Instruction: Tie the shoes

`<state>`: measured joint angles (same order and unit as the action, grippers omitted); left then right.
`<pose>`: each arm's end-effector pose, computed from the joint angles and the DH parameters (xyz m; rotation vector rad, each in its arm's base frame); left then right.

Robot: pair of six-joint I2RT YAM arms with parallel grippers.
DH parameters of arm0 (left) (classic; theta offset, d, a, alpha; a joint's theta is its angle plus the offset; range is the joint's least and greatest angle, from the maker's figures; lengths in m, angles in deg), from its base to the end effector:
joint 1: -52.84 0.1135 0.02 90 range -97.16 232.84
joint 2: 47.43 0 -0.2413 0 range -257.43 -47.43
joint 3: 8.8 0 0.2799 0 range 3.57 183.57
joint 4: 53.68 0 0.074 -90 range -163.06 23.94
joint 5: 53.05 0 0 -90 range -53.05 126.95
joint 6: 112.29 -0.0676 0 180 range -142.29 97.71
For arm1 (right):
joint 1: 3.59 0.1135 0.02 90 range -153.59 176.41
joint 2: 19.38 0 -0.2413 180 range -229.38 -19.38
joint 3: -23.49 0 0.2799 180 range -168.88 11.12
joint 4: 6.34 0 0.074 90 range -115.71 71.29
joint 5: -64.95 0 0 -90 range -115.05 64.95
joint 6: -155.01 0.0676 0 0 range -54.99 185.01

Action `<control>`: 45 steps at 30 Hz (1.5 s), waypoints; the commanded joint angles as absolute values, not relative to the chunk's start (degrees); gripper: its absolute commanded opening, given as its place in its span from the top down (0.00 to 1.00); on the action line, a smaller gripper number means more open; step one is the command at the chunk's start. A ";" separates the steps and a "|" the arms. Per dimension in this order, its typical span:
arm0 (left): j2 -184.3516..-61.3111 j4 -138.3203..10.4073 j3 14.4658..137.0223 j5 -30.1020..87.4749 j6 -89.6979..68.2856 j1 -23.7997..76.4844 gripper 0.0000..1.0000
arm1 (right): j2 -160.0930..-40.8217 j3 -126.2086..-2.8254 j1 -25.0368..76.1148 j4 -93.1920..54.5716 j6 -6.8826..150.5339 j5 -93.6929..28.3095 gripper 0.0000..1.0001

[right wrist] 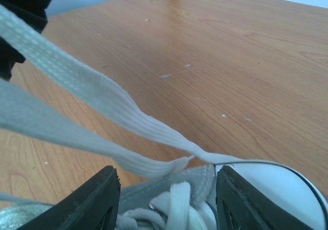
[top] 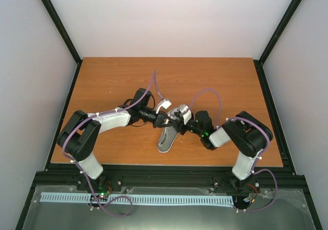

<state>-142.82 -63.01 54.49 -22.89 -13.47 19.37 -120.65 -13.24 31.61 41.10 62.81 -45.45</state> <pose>0.2687 -0.2477 0.1336 1.0495 2.0703 -1.5715 0.2469 0.2030 0.0570 -0.8474 1.7168 0.7256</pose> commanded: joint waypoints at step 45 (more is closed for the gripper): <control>-143.61 -58.87 55.87 -21.34 -12.37 17.13 0.99 | -90.14 -25.24 35.36 -29.16 75.79 -13.22 0.97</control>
<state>-142.84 -62.01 54.56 -21.07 -12.88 18.01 -91.01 -22.36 33.93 -14.99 70.44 -23.71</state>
